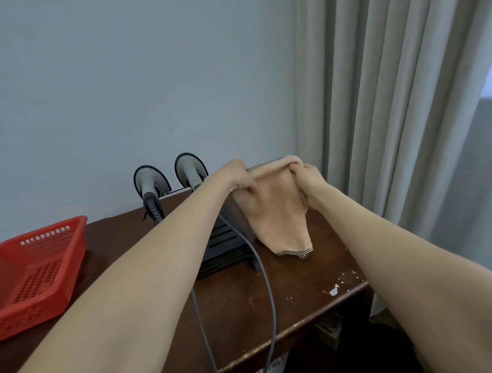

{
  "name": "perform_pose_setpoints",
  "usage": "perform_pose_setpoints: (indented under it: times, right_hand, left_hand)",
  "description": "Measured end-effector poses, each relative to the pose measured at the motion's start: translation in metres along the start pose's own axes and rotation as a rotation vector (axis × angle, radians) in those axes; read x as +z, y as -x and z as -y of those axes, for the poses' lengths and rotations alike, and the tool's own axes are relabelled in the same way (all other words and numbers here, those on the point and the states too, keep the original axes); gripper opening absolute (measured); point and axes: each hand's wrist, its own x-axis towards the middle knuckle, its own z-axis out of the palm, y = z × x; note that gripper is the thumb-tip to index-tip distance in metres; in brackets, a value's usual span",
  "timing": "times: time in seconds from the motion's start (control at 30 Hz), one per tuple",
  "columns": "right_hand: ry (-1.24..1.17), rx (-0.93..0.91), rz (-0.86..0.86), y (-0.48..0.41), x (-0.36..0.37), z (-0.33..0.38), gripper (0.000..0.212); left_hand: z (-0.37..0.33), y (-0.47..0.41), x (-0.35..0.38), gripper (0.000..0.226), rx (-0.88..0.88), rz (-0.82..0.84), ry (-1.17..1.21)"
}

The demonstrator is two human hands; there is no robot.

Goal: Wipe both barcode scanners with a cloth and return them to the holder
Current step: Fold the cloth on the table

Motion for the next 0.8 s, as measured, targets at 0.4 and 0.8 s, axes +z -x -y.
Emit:
perform_pose_setpoints:
  times: [0.4,0.8]
  right_hand:
    - [-0.136,0.236,-0.009,0.001,-0.011,-0.008,0.039]
    - [-0.209,0.253,-0.12,0.005,-0.012,-0.012,0.011]
  left_hand:
    - [0.012,-0.005,0.007,0.035,-0.14,-0.155,0.707]
    - [0.012,-0.013,0.002,0.058,-0.184,-0.05,0.669]
